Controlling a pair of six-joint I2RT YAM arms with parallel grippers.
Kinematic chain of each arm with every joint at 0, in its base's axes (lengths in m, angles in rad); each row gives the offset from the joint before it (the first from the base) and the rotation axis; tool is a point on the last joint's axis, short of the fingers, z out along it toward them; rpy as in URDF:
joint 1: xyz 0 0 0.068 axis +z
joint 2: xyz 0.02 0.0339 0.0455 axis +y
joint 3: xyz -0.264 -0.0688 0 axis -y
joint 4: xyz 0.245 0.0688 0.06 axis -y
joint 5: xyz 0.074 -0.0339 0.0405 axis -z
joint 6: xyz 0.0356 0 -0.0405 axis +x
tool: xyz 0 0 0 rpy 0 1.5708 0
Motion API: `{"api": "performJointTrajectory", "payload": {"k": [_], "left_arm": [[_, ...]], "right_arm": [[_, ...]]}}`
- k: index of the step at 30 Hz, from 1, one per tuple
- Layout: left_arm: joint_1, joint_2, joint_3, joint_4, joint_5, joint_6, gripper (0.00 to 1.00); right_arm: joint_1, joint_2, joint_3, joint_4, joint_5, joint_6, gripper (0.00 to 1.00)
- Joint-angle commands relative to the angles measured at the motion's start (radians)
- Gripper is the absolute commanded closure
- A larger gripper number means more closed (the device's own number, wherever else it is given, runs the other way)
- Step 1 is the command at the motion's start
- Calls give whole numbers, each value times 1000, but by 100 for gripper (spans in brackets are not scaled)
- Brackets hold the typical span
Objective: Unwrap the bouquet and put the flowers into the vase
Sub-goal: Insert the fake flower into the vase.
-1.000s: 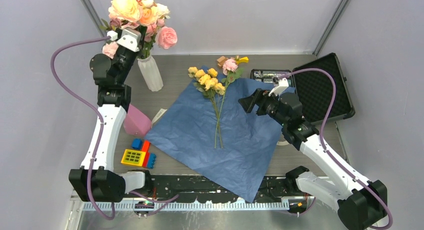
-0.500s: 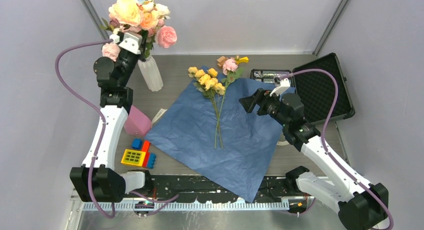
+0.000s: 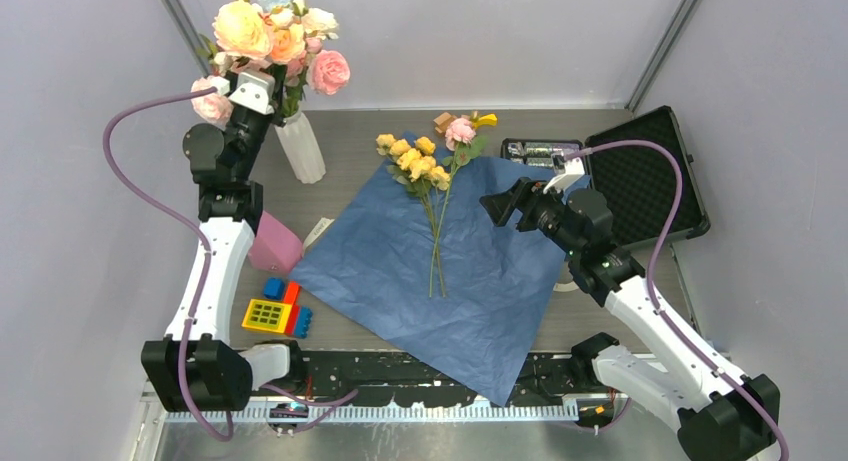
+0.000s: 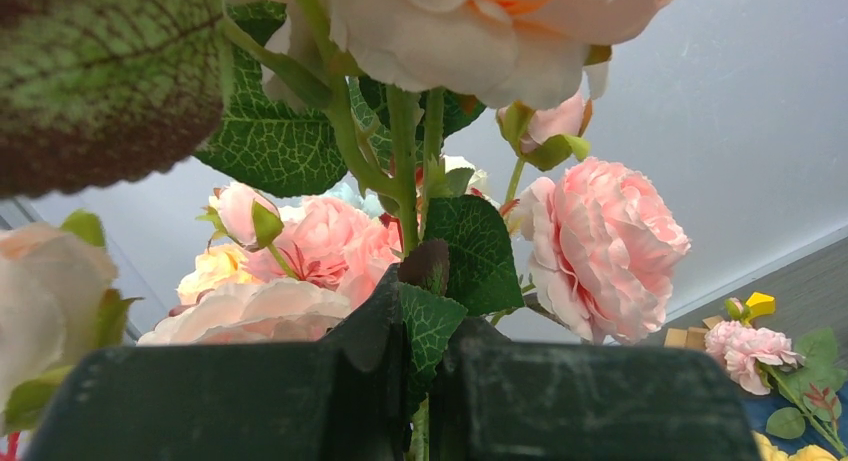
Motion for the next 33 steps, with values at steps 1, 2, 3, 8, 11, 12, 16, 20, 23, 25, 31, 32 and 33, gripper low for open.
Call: {"api": "performJointTrajectory", "payload": {"k": [1,2,3,8,11,12,16,20,23,25,31,32,33], "left_arm": [[13,-11,-17,-24,-41,-9,100],[15,-13,-17,-24,-39,-8,100],[14,-16,-16,-23,-40,-10,100],[13,-23,-1,-7,-43,-9,100],[14,-18,14,5,-47,8,100],[14,-15,20,9,-51,16,100],[15,3,43,17,-65,60,100],[14,9,48,50,-74,73,100],[14,15,55,57,-70,72,100],[14,20,53,72,-71,69,100],[16,36,45,97,-74,51,100],[15,39,42,100,-74,47,100],[14,40,36,103,-73,41,100]], "right_arm": [[-3,-31,-2,29,-3,10,14],[-3,-31,-4,30,-4,12,14],[-3,-32,-5,31,-4,12,14],[-3,-40,-8,32,-7,16,14],[-3,-46,-9,32,-7,18,14],[-4,-47,-9,32,-8,18,14],[-3,-56,-12,33,-6,22,14],[-3,-65,-14,30,-2,23,14],[-3,-69,-17,28,-1,25,14],[-3,-70,-18,29,-1,27,14],[-3,-70,-17,28,-3,29,14],[-3,-70,-18,28,-3,30,14],[-3,-70,-18,28,-4,30,14]]}}
